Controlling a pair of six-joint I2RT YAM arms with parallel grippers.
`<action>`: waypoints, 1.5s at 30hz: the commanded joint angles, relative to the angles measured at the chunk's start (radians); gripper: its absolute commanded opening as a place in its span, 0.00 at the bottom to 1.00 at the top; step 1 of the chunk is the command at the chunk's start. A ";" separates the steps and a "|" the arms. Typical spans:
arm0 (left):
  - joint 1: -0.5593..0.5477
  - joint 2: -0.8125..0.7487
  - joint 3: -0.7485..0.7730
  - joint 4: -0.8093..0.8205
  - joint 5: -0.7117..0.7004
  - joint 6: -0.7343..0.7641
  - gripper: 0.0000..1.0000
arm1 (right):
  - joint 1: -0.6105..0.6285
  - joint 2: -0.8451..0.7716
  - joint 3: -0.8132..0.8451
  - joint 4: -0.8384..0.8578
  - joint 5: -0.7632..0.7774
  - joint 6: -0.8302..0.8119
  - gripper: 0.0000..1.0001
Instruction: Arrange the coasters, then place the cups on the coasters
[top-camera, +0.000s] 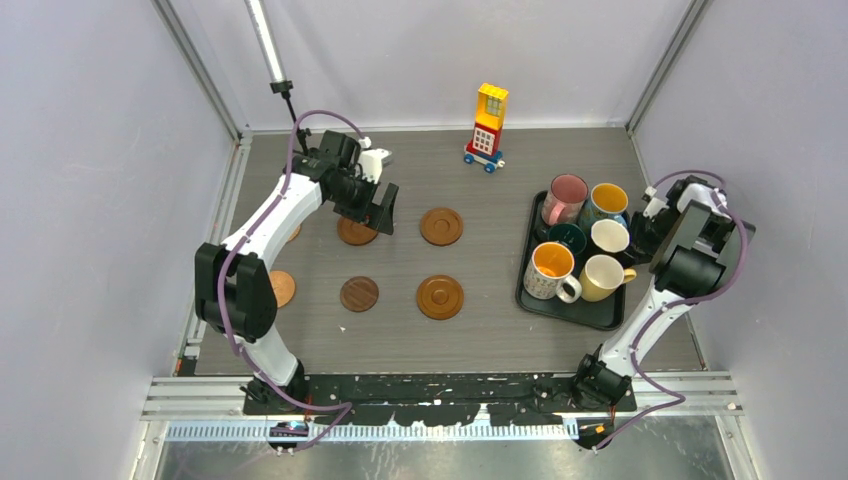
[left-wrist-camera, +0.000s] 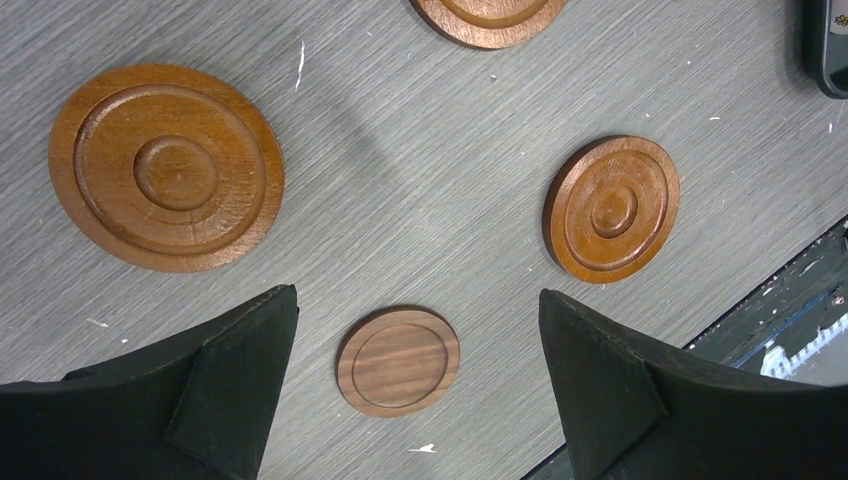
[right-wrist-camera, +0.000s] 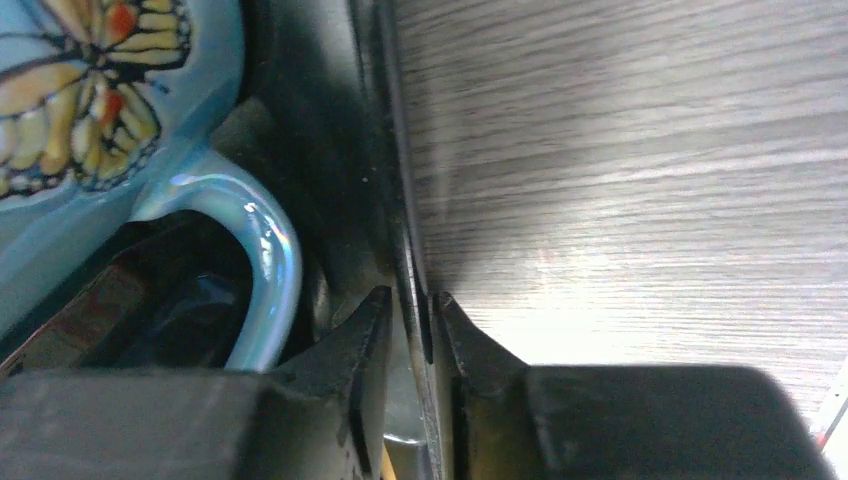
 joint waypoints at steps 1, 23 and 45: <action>-0.001 0.000 -0.007 0.017 0.000 0.004 0.92 | 0.021 0.002 0.003 0.032 -0.046 0.038 0.19; -0.001 0.014 0.022 0.004 -0.005 0.001 0.92 | 0.192 0.088 0.142 0.049 -0.111 0.050 0.01; -0.036 -0.179 0.121 0.073 -0.098 0.151 1.00 | 0.067 -0.193 0.318 -0.245 -0.013 -0.202 0.56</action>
